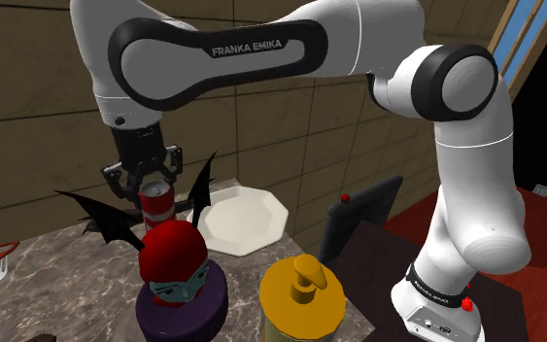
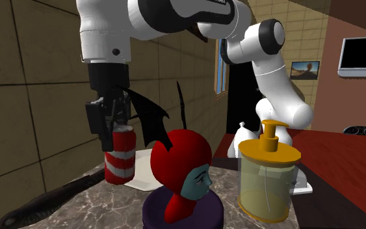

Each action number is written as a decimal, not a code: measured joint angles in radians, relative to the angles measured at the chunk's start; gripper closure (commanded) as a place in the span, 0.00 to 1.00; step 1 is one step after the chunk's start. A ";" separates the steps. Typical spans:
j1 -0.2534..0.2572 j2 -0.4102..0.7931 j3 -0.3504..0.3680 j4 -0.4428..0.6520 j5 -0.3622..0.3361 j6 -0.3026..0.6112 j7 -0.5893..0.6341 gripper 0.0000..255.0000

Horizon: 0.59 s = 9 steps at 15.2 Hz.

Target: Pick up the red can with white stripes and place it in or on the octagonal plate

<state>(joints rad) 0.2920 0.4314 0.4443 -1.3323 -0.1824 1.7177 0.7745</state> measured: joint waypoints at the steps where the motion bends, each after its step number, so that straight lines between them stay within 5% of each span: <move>1: -0.022 -0.033 0.000 -0.043 0.013 0.013 -0.017 1.00; 9: -0.180 -0.291 -0.032 -0.346 0.123 0.083 -0.193 1.00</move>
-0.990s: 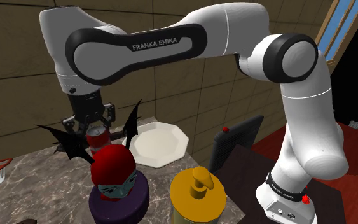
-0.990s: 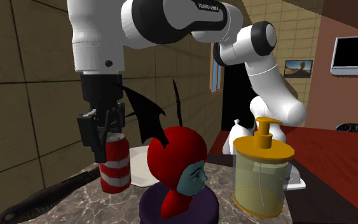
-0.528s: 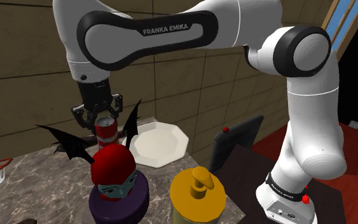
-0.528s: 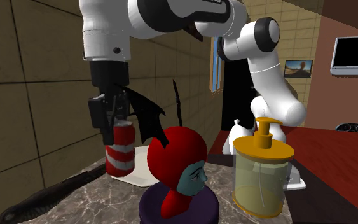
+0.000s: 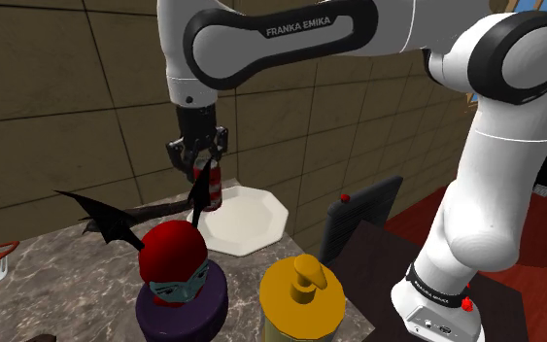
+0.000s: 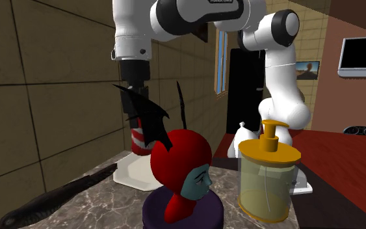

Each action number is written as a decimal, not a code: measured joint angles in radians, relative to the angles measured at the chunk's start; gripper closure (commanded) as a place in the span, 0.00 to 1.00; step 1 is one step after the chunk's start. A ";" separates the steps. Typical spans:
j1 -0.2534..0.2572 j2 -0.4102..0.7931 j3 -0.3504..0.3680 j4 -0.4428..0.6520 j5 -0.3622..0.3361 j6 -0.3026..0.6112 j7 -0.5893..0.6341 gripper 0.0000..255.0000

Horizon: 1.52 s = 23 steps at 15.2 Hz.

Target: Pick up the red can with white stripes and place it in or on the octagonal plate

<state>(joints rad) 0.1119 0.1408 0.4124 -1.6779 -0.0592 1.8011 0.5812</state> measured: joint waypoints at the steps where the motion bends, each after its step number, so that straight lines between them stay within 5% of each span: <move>1: -0.015 -0.030 -0.007 -0.030 0.013 0.002 -0.024 1.00; 7: -0.086 -0.168 -0.064 -0.183 0.067 0.028 -0.161 1.00; 23: -0.087 -0.137 -0.065 -0.362 0.056 0.236 -0.161 1.00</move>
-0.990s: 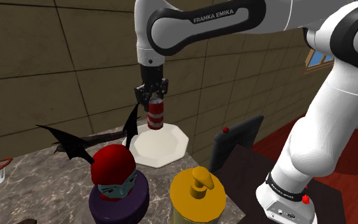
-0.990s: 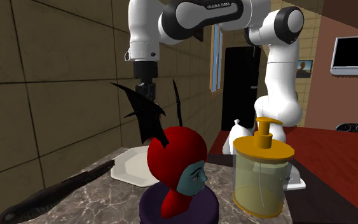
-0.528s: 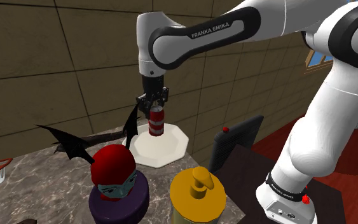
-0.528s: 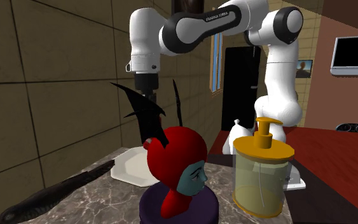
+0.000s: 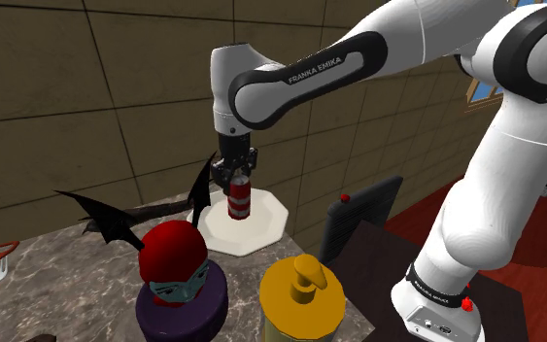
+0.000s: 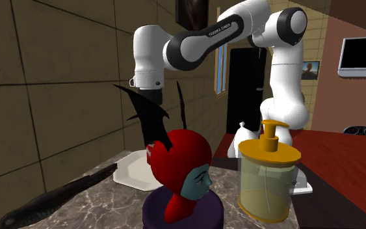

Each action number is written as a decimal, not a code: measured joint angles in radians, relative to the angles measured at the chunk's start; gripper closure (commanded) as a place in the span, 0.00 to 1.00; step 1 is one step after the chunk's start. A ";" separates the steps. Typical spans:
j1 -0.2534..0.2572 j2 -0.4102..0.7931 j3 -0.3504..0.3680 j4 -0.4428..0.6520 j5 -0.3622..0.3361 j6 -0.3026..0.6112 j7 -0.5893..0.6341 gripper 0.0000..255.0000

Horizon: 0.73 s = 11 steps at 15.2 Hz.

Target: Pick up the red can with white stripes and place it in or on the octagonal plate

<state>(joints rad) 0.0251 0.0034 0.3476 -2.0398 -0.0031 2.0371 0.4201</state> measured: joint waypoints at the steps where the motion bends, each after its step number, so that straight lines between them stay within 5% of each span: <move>1: 0.000 0.005 0.000 -0.007 -0.002 0.011 0.001 1.00; 7: 0.001 0.008 0.001 -0.012 -0.003 0.021 0.003 1.00; 8: 0.001 0.009 0.001 -0.012 -0.003 0.021 0.003 0.00; 11: 0.001 0.008 0.001 -0.012 -0.003 0.021 0.003 0.00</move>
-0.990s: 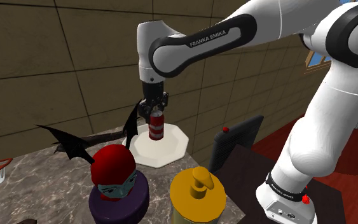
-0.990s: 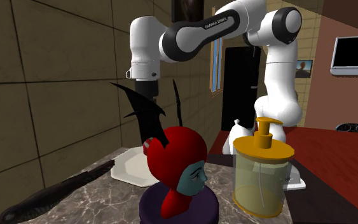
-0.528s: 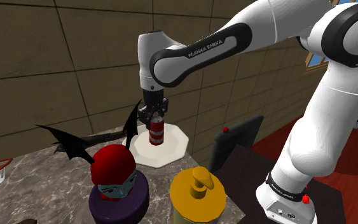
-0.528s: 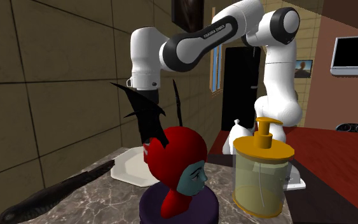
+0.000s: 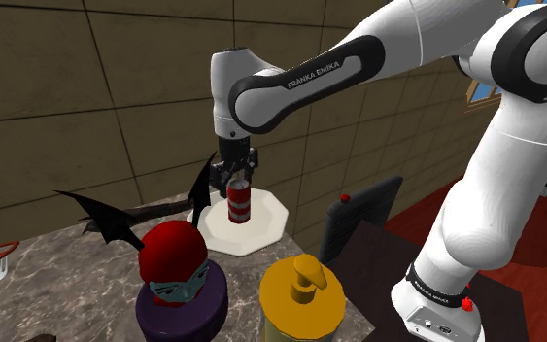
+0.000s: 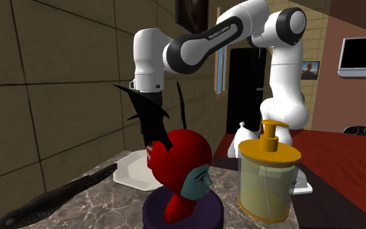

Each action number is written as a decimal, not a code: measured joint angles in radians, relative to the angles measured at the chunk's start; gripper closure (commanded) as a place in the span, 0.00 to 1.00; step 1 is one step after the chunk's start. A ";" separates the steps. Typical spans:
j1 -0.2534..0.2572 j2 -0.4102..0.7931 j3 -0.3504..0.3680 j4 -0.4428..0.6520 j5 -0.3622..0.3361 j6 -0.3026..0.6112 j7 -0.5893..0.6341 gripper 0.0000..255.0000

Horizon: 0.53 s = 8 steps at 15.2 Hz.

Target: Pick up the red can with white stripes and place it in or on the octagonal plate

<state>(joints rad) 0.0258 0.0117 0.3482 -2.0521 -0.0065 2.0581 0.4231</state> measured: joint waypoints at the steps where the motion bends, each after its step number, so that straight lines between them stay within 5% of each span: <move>1: 0.000 0.000 0.000 0.000 0.000 0.000 0.000 0.00; 8: -0.003 -0.030 -0.003 0.084 0.011 -0.111 -0.010 0.00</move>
<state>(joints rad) 0.0230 -0.0179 0.3455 -1.9679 0.0045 1.9474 0.4132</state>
